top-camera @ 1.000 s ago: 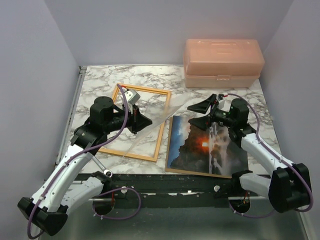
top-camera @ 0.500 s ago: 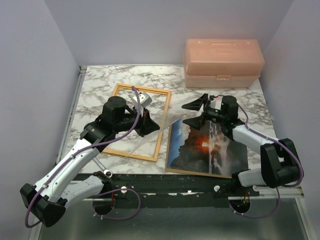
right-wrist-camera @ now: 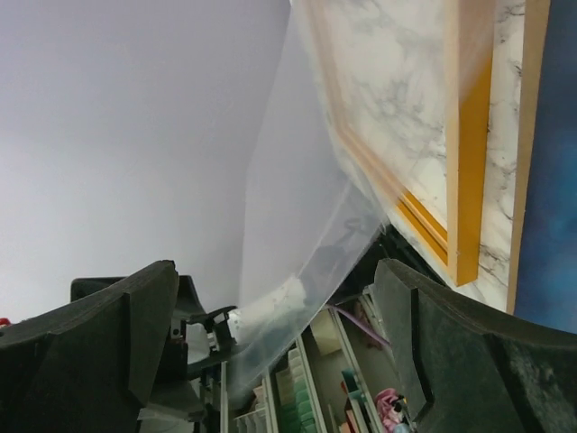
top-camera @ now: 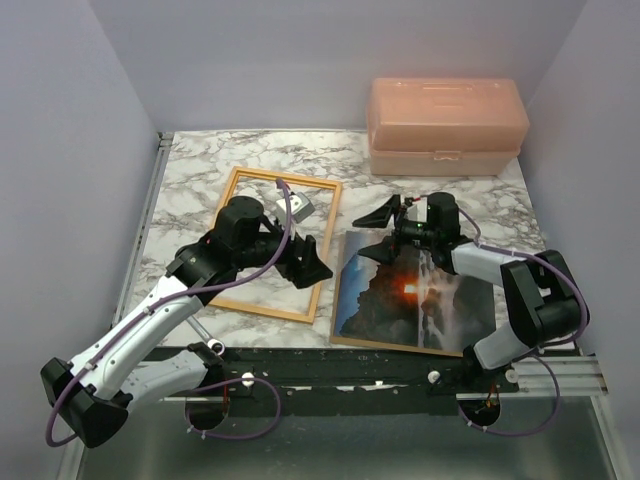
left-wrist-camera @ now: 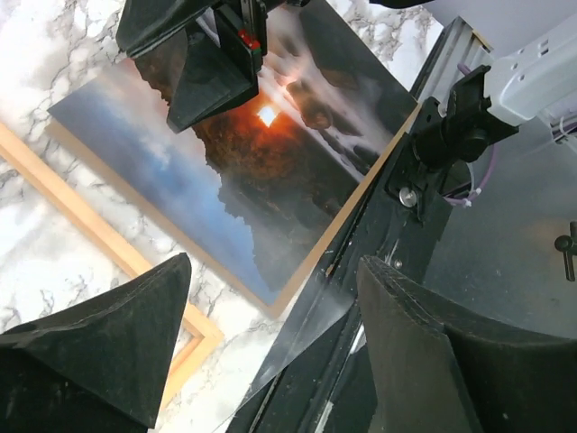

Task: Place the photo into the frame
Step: Pick up the photo frame item at the center of the board.

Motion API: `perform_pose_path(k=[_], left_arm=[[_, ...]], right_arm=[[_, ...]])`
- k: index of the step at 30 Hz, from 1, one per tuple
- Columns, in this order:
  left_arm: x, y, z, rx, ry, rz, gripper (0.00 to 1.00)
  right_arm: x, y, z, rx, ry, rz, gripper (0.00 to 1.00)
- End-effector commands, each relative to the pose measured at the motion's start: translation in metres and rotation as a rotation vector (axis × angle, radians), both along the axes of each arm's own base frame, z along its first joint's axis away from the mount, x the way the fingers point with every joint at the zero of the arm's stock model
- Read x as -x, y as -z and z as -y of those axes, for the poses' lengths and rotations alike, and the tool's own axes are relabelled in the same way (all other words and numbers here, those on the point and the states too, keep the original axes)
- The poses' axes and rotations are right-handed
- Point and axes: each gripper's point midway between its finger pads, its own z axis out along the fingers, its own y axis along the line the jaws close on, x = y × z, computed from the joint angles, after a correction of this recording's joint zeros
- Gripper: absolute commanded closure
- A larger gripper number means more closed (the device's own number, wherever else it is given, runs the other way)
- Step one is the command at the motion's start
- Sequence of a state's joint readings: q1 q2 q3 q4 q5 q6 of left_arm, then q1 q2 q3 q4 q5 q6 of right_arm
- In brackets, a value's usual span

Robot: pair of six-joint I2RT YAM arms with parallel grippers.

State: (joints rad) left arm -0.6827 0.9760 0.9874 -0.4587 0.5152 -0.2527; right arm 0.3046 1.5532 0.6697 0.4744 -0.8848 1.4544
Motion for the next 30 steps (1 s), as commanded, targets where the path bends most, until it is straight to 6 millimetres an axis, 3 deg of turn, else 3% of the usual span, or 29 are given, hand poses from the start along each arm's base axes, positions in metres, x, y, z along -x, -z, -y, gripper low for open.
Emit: perform_pose_path(k=[1, 5, 9, 16, 20, 22, 25, 30], left_arm=[[0.014, -0.024, 0.004, 0.058, 0.061, 0.039, 0.2], [0.019, -0.028, 0.004, 0.087, 0.07, 0.041, 0.15], [0.011, -0.015, 0.0, 0.056, 0.01, 0.021, 0.13], [-0.02, 0.047, -0.01, -0.048, -0.207, -0.092, 0.13], [-0.03, 0.081, -0.014, -0.065, -0.28, -0.196, 0.15], [-0.032, 0.089, -0.015, -0.038, -0.295, -0.236, 0.16], [-0.033, 0.086, -0.016, 0.023, -0.306, -0.258, 0.17], [-0.034, 0.068, -0.022, 0.097, -0.324, -0.243, 0.18]], right_arm=[[0.014, 0.021, -0.004, 0.035, -0.061, 0.009, 0.0], [0.02, 0.046, -0.008, 0.067, -0.076, -0.009, 0.0], [0.025, 0.076, -0.01, 0.133, -0.085, -0.032, 0.01], [0.028, 0.115, 0.004, 0.297, -0.07, -0.028, 0.01], [0.025, 0.119, 0.001, 0.279, -0.061, 0.02, 0.02], [0.022, 0.119, -0.003, 0.261, -0.053, 0.048, 0.04], [0.021, 0.122, -0.014, 0.254, -0.059, 0.065, 0.06], [0.022, 0.129, -0.031, 0.225, -0.036, 0.065, 0.18]])
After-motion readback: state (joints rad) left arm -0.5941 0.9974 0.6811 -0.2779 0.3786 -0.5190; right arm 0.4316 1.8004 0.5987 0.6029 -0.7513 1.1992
